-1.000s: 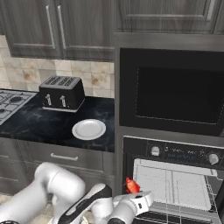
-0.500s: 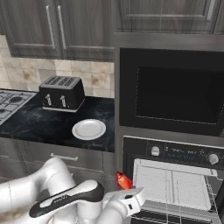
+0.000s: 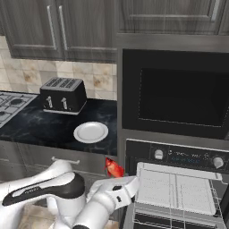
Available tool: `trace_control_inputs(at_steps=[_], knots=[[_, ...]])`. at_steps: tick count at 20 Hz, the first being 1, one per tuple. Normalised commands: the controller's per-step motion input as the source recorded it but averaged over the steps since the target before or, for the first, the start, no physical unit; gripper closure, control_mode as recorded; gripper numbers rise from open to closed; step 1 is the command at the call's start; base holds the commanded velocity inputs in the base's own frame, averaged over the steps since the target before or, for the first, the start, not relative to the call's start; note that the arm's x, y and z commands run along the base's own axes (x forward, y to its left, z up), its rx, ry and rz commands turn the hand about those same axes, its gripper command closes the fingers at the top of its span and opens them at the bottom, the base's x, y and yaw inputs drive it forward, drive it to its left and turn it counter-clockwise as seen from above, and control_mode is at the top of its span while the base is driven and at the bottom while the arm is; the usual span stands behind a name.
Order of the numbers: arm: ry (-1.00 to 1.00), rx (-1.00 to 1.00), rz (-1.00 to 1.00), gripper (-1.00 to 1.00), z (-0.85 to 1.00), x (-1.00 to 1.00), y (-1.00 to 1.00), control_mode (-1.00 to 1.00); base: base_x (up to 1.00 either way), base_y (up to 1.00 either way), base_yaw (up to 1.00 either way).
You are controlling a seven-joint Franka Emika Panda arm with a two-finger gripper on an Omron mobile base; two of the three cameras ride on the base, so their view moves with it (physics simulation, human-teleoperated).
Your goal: Take the fish from the oven and place it on the plate on the counter.
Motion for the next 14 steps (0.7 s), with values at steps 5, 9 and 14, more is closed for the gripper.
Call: trace_control_inputs(at_steps=[5, 9, 14], knots=[[-0.06, 0.00, -0.07, 1.00, 1.00, -0.25, 0.60, -1.00, 0.00, 0.00, 0.00], [0.04, 0.00, 0.00, 1.00, 1.00, 0.01, 0.62, -1.00, 0.00, 0.00, 0.00], [0.20, 0.01, 0.00, 1.00, 1.00, 0.46, 0.30, -1.00, 0.00, 0.00, 0.00]])
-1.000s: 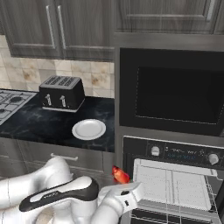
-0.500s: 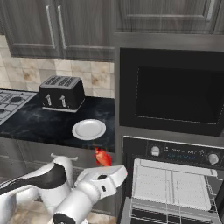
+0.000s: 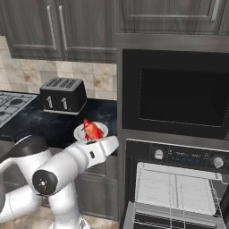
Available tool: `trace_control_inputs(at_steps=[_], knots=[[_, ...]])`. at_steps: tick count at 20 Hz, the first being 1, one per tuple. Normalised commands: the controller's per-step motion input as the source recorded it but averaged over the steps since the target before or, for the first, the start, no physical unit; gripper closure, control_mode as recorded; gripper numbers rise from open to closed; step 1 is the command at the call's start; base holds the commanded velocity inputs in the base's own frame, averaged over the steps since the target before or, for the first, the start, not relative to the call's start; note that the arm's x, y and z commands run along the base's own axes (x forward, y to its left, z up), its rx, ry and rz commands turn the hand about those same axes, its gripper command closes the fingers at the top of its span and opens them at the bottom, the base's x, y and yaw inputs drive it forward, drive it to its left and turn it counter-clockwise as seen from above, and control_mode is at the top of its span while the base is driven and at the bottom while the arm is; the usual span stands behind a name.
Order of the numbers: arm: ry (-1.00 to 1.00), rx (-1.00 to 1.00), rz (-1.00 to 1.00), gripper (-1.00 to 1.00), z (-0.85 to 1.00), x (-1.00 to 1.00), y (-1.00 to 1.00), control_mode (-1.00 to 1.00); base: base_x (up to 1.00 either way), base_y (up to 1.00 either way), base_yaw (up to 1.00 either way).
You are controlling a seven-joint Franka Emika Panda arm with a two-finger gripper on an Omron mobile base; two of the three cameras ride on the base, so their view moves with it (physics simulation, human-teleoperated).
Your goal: Take the fish from the oven and place it on the plate on the counter.
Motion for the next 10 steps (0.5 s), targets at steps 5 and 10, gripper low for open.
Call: trace_control_inputs(at_steps=[5, 10], knots=[[0.34, -0.03, 0.00, 1.00, 0.48, 0.81, 0.56, -1.00, 0.00, 0.00, 0.00], [0.25, -0.03, 0.00, 1.00, -0.40, 1.00, 0.62, -1.00, 0.00, 0.00, 0.00]])
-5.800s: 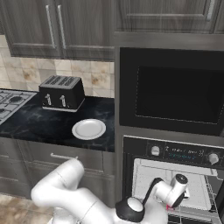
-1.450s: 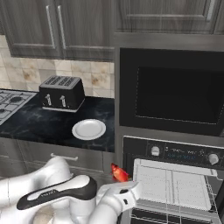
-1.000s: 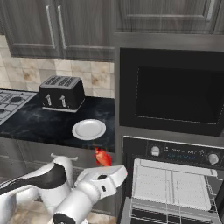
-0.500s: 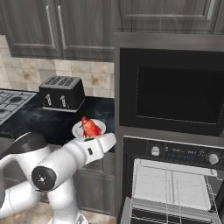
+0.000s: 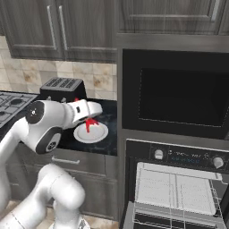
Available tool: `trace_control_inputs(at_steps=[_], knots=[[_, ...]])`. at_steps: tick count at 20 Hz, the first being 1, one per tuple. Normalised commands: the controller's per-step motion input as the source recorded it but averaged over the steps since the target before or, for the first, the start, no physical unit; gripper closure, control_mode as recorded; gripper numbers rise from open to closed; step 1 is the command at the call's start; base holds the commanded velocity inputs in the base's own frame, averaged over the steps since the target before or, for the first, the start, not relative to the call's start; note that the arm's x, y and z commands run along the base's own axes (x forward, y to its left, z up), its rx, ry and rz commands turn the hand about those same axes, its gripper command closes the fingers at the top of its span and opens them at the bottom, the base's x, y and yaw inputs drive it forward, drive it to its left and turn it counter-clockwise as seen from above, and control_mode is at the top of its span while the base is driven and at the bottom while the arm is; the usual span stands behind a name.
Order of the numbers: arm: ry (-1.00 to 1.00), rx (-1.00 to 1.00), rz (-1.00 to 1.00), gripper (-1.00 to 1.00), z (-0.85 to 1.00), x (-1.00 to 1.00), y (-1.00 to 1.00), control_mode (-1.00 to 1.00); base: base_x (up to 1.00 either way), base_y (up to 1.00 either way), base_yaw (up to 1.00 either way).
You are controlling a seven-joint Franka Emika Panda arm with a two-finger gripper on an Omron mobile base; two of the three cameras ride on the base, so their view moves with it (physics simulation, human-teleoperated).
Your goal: Take the fish from the oven and place it on the plate on the counter.
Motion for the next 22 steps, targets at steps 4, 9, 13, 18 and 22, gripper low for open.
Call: trace_control_inputs(at_steps=[4, 9, 13, 18, 22], knots=[[0.20, 0.00, 0.00, 1.00, -0.76, 1.00, 0.27, -1.00, 0.00, 0.00, 0.00], [0.18, 0.00, 0.00, 1.00, -0.08, 0.84, 0.25, -1.00, 0.00, 0.00, 0.00], [0.39, 0.02, -0.03, 1.00, -0.02, 0.81, 0.67, -1.00, 0.00, 0.00, 0.00], [0.26, 0.00, -0.12, 1.00, -0.12, 0.40, 0.51, -1.00, 0.00, 0.00, 0.00], [0.17, 0.03, -0.05, 1.00, -0.40, 0.42, 0.20, -1.00, 0.00, 0.00, 0.00]])
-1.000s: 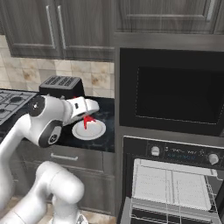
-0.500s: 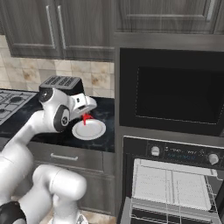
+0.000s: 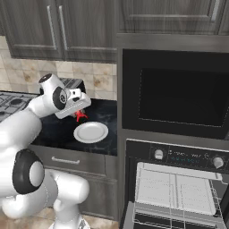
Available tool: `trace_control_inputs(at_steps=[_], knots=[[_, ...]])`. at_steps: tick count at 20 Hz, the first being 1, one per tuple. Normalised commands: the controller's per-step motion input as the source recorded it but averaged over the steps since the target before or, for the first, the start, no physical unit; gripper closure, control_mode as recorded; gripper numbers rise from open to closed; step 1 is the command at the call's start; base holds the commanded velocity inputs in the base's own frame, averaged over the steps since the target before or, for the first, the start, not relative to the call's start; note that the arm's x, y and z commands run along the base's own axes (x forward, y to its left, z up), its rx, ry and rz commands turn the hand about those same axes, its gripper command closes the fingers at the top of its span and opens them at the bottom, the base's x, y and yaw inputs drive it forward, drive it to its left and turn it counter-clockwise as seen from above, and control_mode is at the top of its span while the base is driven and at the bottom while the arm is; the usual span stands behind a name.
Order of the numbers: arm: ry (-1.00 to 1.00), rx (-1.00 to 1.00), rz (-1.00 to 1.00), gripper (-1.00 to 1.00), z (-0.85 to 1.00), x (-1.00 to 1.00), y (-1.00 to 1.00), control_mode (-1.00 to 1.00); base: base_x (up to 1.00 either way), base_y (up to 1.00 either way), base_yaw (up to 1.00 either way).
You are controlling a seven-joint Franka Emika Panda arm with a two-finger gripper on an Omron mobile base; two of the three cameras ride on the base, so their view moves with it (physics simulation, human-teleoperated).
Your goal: Take the fish from the oven and place it on the plate on the counter.
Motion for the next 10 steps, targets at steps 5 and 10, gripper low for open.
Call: trace_control_inputs(at_steps=[5, 10], knots=[[0.06, 0.03, -0.02, 1.00, -0.61, 0.23, 0.09, -1.00, 0.00, 0.00, 0.00], [0.03, 0.06, 0.00, 1.00, -0.55, 0.20, 0.02, -1.00, 0.00, 0.00, 0.00]])
